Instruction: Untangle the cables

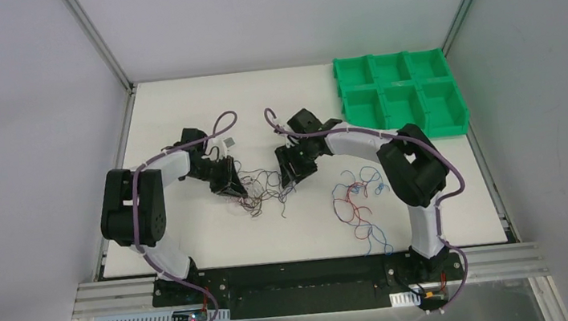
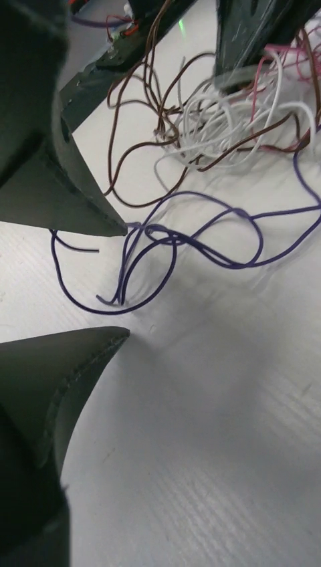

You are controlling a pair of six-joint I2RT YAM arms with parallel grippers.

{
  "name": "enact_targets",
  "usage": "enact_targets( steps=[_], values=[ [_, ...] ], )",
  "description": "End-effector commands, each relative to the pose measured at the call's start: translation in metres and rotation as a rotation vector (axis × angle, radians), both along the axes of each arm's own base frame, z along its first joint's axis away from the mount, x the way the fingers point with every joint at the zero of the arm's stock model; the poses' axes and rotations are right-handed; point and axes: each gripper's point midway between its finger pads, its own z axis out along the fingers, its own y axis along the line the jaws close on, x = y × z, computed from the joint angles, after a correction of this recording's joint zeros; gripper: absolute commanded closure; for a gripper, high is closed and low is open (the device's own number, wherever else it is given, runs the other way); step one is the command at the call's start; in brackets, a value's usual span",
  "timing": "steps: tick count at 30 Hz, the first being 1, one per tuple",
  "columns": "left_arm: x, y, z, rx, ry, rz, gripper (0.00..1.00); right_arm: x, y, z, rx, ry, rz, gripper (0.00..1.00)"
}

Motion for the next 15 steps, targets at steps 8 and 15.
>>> enact_targets(
  steps=[8, 15],
  values=[
    [0.016, -0.045, 0.206, -0.305, -0.449, -0.116, 1.0, -0.028, -0.058, -0.016, -0.217, -0.01, 0.122, 1.0],
    [0.005, -0.046, 0.292, -0.391, -0.608, -0.073, 1.0, -0.036, -0.071, 0.002, -0.2, -0.055, 0.175, 1.0]
  ],
)
